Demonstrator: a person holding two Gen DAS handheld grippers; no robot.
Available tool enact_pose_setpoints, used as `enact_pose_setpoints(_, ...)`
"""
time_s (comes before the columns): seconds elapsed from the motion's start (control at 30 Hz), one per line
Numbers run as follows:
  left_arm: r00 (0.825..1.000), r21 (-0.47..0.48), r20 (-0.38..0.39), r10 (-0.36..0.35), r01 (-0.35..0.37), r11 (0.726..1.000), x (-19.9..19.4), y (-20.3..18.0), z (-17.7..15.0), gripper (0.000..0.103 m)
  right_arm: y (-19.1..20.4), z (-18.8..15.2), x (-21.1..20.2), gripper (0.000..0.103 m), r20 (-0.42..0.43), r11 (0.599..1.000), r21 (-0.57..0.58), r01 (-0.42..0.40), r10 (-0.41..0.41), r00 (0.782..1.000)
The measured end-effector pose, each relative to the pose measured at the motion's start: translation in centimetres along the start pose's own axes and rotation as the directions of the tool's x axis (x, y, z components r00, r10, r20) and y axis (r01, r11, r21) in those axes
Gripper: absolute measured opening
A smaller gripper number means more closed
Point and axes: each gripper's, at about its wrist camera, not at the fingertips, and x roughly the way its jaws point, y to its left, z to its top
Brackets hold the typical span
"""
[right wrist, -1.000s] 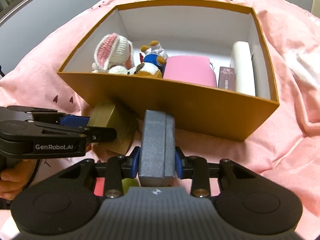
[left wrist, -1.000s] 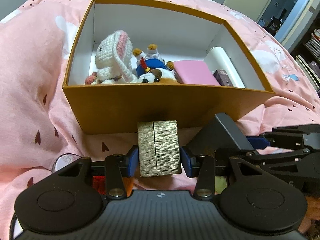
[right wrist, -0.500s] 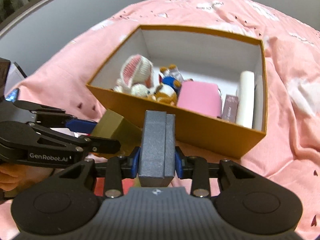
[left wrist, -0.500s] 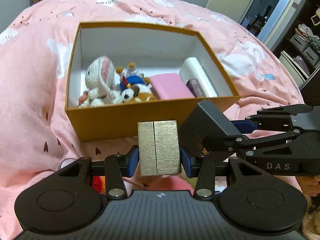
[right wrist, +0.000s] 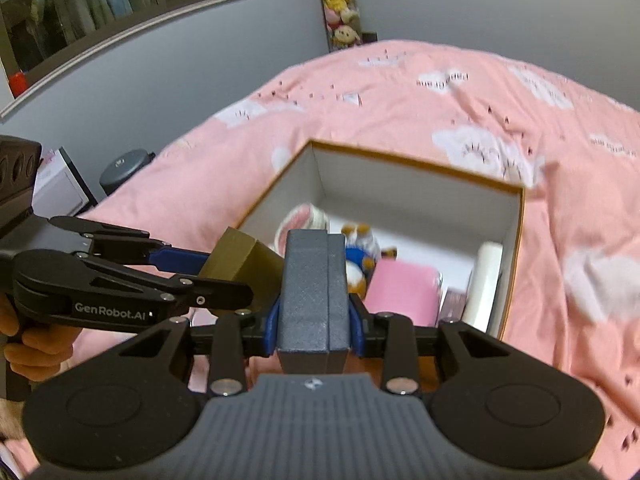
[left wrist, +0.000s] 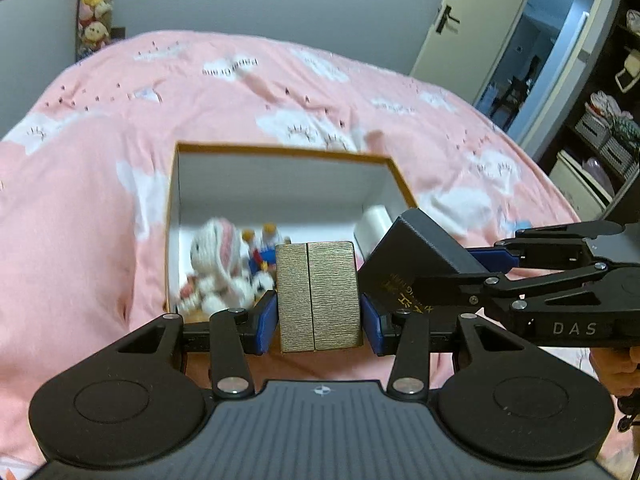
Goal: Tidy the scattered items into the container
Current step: 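Lower the gold and black gift boxes into the orange box with both grippers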
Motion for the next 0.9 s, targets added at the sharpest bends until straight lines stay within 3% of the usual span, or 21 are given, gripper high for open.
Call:
enact_pose_setpoints(0.23,0.992,-0.009,0.079,0.101,-0.1,0.995,1.2,-0.1,2.4,0.051,-1.4,2.6,0.8,0.037,0.05,0.999,0.003,0.045,-0.045,0.998)
enact_pose_setpoints(0.43,0.991,-0.001,0.082,0.102,-0.103,0.995,3.4,0.4,4.0,0.051,-3.5,4.2,3.3,0.037,0.059,0.995,0.047,0.082,-0.085,0.995)
enact_pose_setpoints(0.7,0.995,0.027,0.056,0.085,-0.086,0.996,6.1,1.2,5.2,0.051,-5.5,5.5,7.5,0.037,0.024,0.991,0.104,0.079,-0.082,0.996)
enact_pose_setpoints(0.9,0.997,-0.004,0.033,0.066,-0.066,0.998,7.7,3.5,6.9,0.051,-6.7,6.4,10.0,0.037,0.013,0.981,0.178,0.072,-0.076,0.997)
